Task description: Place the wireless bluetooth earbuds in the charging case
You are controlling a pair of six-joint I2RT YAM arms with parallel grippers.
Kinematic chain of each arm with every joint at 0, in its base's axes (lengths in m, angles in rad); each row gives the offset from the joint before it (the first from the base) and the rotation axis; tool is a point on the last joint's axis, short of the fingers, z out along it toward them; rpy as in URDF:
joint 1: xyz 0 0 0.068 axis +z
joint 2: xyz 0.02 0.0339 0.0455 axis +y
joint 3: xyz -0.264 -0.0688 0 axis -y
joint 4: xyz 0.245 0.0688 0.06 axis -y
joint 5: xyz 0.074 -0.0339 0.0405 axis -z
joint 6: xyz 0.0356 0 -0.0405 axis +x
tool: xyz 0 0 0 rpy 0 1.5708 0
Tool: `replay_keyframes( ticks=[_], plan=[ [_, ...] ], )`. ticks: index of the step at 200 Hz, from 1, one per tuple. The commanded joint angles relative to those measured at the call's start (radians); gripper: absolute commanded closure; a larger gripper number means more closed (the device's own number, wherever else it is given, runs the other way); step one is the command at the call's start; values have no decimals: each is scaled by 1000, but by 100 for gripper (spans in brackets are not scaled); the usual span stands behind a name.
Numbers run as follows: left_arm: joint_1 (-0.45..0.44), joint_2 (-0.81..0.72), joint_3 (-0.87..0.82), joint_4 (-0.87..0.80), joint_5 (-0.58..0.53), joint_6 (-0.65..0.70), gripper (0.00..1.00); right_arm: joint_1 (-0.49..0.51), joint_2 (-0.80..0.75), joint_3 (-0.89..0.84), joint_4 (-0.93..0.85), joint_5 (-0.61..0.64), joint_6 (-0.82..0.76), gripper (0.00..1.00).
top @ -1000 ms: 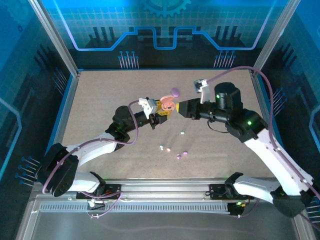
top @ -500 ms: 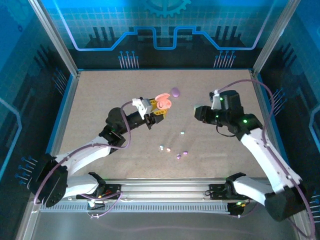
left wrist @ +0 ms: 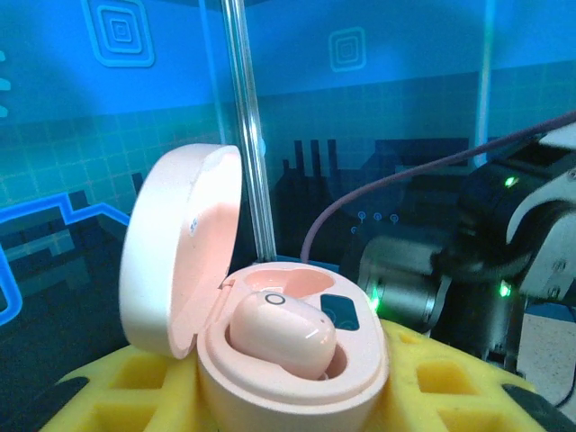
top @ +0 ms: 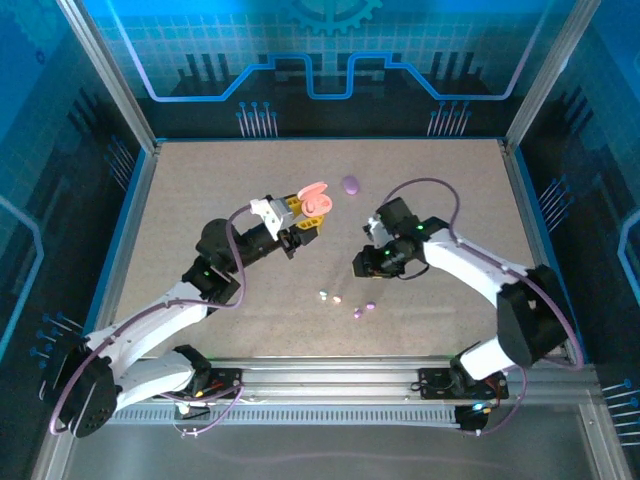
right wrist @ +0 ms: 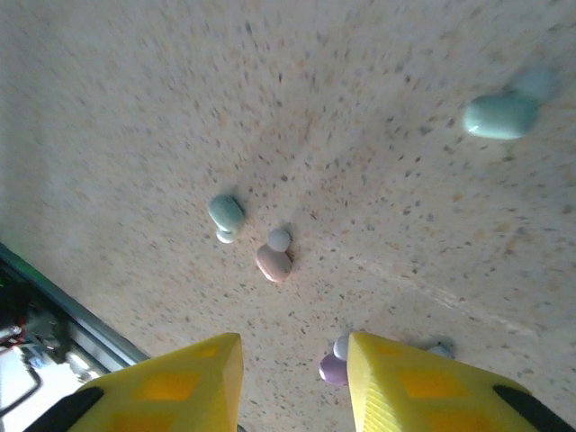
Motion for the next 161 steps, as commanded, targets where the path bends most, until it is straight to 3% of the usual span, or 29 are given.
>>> replay_keyframes(
  ticks=[1, 78, 161],
  plan=[
    [-5, -25, 29, -15, -19, 24, 72, 68, 82, 76, -51, 36, -40, 59],
    [-5, -47, 25, -28, -32, 40, 72, 227, 242, 183, -176, 201, -90, 50],
    [-4, -50, 25, -35, -39, 47, 72, 278, 327, 223, -200, 237, -120, 53]
  ],
)
